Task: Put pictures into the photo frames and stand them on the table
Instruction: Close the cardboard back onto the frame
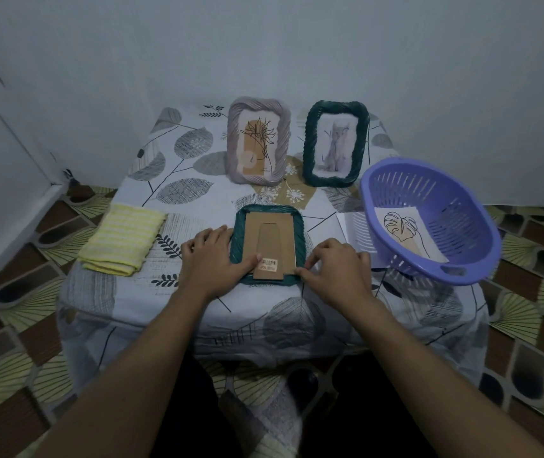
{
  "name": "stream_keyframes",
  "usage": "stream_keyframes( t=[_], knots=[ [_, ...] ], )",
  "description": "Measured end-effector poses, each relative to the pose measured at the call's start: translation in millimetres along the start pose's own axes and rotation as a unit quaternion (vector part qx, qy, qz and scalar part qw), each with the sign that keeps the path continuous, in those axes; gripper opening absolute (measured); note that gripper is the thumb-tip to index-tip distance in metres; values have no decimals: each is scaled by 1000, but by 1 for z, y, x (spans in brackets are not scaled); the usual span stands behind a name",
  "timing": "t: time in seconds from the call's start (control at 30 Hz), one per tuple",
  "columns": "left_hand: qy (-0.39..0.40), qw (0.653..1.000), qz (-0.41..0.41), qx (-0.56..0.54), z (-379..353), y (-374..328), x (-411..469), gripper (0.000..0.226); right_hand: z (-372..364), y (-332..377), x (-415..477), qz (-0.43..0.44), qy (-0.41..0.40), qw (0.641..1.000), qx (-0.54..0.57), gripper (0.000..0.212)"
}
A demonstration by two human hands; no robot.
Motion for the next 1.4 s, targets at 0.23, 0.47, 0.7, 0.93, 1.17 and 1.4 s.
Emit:
stream_keyframes(
  t=[0.23,0.47,0.7,0.93,1.17,1.4],
  knots=[
    [-1,1000,1,-4,2,0,0,91,-1,7,-1,16,8,1000,-19,28],
    [-2,1000,1,-7,2,0,-1,89,-5,10,1,-9,30,999,9,12],
    [-2,1000,2,-4,3,0,-1,91,-16,18,3,18,61,998,-12,17],
    [-1,1000,2,-8,4,-1,-1,94,-15,25,5,71,54,995,-50,17],
    [-1,1000,0,-7,5,-1,-2,93,-15,4,24,-1,107,991,83,17],
    [4,1000,8,-30,4,1,-1,91,-34,-1,39,-15,62,965,255,36]
  ],
)
Point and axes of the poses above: each hand's wrist, its own x-axis towards the middle knuckle, its own z-axis out of the back of the hand, y = z × x, the point moved 8 cm from there along x, towards the middle knuckle, and after that the axes turned 15 degrees about x, right-handed, at the moved point
